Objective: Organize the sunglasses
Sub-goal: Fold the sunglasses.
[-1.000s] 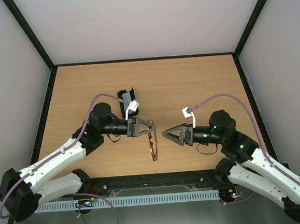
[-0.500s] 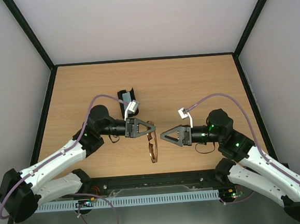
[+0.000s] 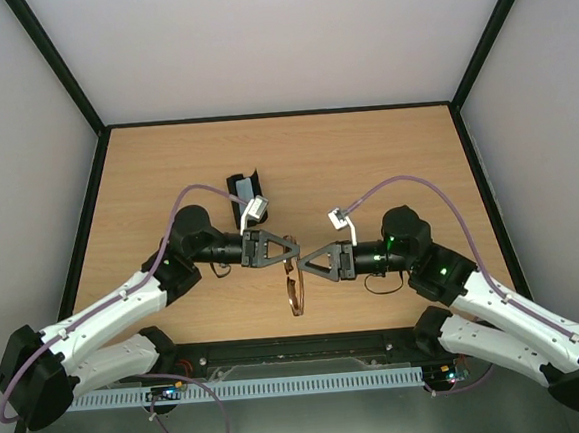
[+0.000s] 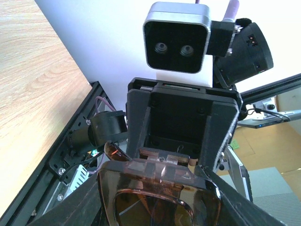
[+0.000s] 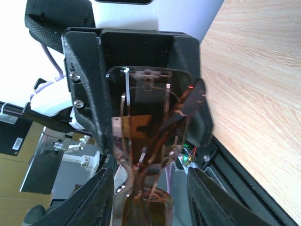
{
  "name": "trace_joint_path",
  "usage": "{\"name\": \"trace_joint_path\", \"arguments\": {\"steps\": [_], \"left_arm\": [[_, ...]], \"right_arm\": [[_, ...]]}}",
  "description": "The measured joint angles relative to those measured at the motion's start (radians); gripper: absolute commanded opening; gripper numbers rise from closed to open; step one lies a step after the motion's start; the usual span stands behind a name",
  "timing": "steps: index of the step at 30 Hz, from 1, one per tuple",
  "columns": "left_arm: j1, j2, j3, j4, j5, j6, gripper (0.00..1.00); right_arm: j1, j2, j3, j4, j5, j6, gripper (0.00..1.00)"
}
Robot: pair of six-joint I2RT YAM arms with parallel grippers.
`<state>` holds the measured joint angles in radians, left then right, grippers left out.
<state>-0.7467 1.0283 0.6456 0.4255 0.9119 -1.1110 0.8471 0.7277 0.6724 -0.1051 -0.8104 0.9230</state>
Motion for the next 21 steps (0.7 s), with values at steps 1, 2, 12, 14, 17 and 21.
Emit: {"name": "trace_joint_path", "arguments": {"steps": [1, 2, 12, 14, 17, 21], "left_arm": [[0.000, 0.000, -0.002, 0.001, 0.000, 0.000, 0.42], [0.000, 0.000, -0.005, 0.002, 0.000, 0.000, 0.42], [0.000, 0.002, -0.010, 0.003, -0.001, 0.000, 0.42], [0.000, 0.002, -0.010, 0.003, -0.001, 0.000, 0.42], [0.000, 0.003, -0.010, 0.003, -0.001, 0.000, 0.43], [0.000, 0.009, -0.011, 0.005, -0.001, -0.001, 0.43]], "right_arm": [[0.007, 0.006, 0.005, 0.001, 0.003, -0.002, 0.45], [0.014, 0.011, 0.009, 0.003, 0.005, -0.003, 0.44], [0.061, 0.052, 0.021, 0.006, 0.037, -0.023, 0.34], [0.064, 0.055, 0.021, 0.006, 0.042, -0.024, 0.30], [0.065, 0.056, 0.021, 0.006, 0.049, -0.024, 0.25], [0.065, 0.058, 0.021, 0.006, 0.056, -0.026, 0.21]]}}
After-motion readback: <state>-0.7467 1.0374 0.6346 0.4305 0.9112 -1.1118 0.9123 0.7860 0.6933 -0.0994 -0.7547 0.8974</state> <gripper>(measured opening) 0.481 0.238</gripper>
